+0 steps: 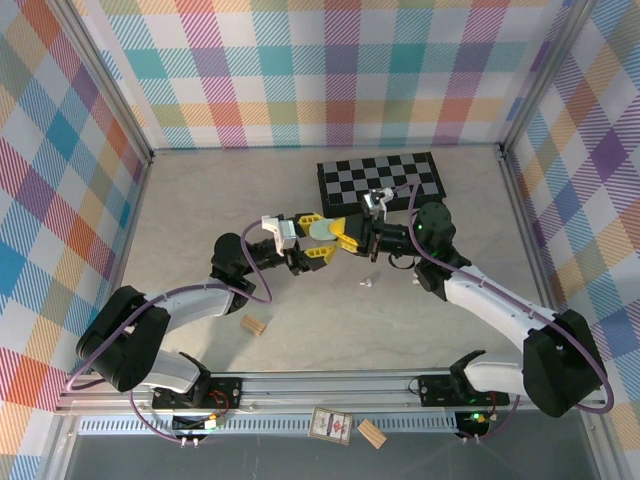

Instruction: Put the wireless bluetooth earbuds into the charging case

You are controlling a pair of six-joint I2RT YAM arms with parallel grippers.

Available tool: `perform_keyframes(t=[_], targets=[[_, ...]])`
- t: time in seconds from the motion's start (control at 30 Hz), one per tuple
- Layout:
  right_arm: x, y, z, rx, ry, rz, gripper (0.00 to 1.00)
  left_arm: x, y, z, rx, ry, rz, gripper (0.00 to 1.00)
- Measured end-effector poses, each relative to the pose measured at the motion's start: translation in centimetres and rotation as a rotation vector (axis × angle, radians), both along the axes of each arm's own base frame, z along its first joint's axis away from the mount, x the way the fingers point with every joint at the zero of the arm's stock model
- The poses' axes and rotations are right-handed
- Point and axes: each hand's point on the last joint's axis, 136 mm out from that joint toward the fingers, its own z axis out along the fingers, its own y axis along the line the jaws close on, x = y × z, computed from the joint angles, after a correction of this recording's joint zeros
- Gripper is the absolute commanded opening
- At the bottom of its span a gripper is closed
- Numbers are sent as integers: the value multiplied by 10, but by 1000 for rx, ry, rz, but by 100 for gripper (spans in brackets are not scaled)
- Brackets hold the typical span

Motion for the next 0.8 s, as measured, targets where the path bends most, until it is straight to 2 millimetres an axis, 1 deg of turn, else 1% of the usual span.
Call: perform_keyframes(t=[0.33, 0.43, 0.57, 0.6, 0.67, 0.8], targets=[[-1, 0, -1, -3, 1, 4, 4, 1, 1, 0, 0, 1, 2, 43], [-1, 0, -1, -3, -2, 4, 6, 1, 1, 0, 1, 1, 1, 39], [-1, 0, -1, -6, -5, 3, 18, 0, 1, -1, 3, 2, -3, 37], [-1, -1, -2, -11, -8, 1, 24, 0, 0, -1, 4, 2, -4, 35], [-3, -2, -4, -28, -15, -8, 33, 0, 0, -3, 12, 10, -10, 33], [-5, -8, -9, -102, -54, -46, 55, 0, -1, -6, 27, 18, -8, 34]])
